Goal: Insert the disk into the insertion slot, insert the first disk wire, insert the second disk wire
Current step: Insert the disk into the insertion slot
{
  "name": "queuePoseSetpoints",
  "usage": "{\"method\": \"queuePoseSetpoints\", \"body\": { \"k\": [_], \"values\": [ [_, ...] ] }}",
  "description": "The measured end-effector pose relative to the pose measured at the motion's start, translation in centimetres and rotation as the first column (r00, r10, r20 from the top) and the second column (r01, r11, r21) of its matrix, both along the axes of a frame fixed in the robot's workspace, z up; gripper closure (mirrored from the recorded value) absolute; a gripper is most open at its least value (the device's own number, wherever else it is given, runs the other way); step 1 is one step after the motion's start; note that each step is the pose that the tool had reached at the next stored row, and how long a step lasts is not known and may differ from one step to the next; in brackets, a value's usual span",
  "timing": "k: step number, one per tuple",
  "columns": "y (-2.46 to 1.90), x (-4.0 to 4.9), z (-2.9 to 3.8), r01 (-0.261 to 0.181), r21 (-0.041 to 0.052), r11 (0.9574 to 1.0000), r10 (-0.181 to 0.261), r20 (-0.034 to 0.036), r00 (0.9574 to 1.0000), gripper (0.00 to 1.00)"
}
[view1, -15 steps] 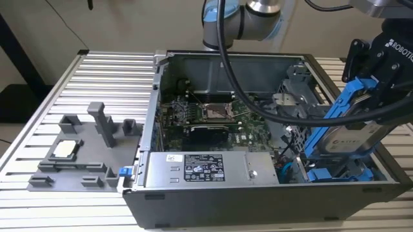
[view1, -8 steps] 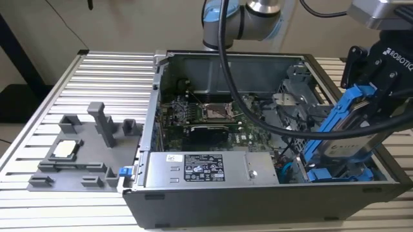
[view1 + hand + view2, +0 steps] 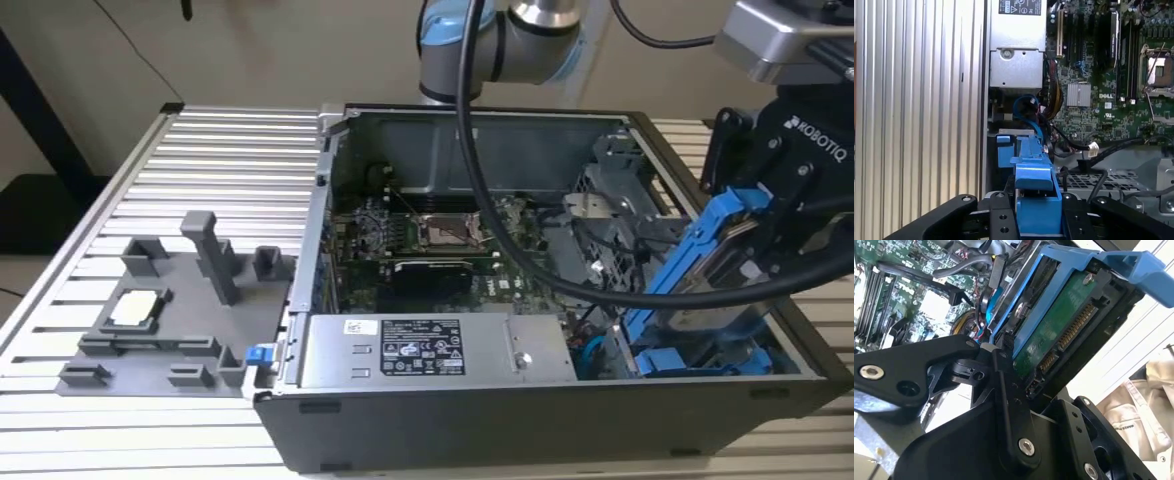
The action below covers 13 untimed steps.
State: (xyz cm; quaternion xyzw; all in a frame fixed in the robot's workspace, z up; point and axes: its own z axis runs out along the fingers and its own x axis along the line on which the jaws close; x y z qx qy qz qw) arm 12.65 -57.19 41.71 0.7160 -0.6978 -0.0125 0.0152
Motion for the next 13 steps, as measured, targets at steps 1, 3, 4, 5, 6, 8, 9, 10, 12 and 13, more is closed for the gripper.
{"method": "queuePoseSetpoints", "body": {
  "k": [1,3,4,5,6,8,9,10,12,13],
  "values": [
    [0.0,0.02,-0.11,-0.001,0.0,1.0,0.001,0.0,1.0,0.67],
    [0.0,0.07,-0.32,-0.004,0.0002,1.0,0.004,0.0,1.0,0.67],
    [0.0,0.07,-0.42,-0.005,0.0001,1.0,0.005,0.0,1.0,0.67],
    [0.0,0.07,-0.51,-0.006,0.0,1.0,0.006,0.0,1.0,0.67],
    [0.0,0.07,-0.61,-0.007,0.0001,1.0,0.007,0.0,1.0,0.67],
    [0.0,0.08,-0.79,-0.008,0.0001,1.0,0.008,0.0,1.0,0.67],
    [0.0,0.08,-0.88,-0.008,0.0008,1.0,0.008,0.0002,1.0,0.67],
    [0.0,0.09,-0.99,-0.008,0.0022,1.0,0.008,0.0001,1.0,0.67],
    [0.0,0.09,-1.19,-0.008,0.0029,1.0,0.008,0.0,1.0,0.67],
    [0.0,0.1,-1.31,-0.009,0.0031,1.0,0.009,0.0,1.0,0.67]
  ]
}}
